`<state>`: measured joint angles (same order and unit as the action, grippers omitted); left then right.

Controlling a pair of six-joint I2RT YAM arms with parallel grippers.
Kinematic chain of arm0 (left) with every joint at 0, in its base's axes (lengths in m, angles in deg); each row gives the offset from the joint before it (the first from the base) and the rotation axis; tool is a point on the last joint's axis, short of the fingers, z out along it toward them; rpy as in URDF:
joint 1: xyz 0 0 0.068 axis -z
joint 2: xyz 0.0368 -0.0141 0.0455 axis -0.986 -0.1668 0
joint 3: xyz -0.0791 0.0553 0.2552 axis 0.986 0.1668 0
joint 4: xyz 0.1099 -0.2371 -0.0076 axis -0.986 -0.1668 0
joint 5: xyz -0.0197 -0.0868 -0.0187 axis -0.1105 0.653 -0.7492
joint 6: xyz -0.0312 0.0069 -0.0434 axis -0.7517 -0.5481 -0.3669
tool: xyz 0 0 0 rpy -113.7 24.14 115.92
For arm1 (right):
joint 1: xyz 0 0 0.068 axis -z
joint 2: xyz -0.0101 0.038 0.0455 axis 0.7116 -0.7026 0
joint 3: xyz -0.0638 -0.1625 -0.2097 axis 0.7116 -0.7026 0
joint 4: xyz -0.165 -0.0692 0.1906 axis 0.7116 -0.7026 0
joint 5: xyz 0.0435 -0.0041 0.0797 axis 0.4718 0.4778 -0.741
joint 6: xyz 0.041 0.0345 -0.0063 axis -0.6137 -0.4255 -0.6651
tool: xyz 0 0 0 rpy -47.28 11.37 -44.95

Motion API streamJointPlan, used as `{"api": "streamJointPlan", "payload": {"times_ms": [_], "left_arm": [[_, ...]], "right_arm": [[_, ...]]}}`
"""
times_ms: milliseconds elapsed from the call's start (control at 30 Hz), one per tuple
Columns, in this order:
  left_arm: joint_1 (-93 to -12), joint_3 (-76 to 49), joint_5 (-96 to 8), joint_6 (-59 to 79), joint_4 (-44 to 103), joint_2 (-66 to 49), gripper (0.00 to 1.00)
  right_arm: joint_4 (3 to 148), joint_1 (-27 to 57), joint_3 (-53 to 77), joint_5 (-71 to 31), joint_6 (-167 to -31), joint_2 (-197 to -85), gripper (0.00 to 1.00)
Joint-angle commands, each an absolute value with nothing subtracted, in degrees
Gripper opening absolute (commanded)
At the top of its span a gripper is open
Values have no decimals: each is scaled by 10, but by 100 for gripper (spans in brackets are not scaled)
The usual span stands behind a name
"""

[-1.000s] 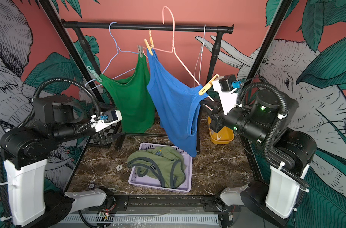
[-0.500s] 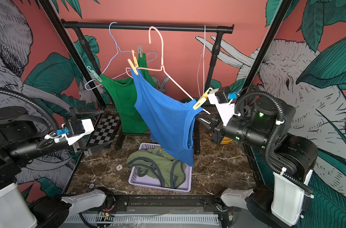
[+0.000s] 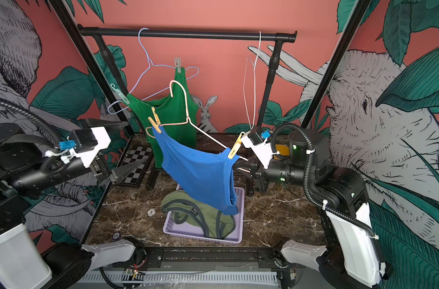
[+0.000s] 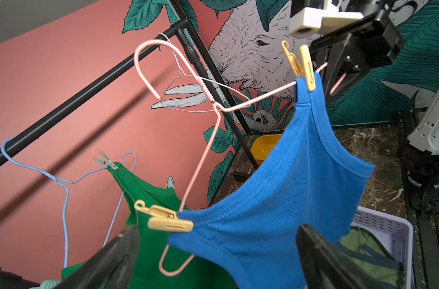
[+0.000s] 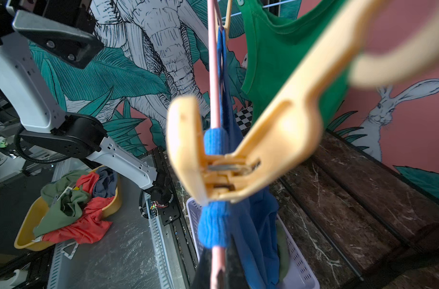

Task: Remove the clothespins securing tank tops to the hanger
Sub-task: Adjust the hanger.

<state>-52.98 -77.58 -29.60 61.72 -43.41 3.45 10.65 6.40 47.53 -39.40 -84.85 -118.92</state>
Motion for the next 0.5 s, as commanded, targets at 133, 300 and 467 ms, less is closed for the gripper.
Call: {"api": "streamJointPlan", "payload": {"times_ms": [133,300,467], "left_arm": [[-533,-771,-275,595,-405,-7,99],[-533,-760,-224,589,-414,-21,99],[-533,-760,-160,589,-426,-36,96]], "right_arm": [[239,56,404,-465,-861,-1161,0],[274,50,369,-494,-865,-1158,0],[292,38,346,-495,-859,-1159,0]]}}
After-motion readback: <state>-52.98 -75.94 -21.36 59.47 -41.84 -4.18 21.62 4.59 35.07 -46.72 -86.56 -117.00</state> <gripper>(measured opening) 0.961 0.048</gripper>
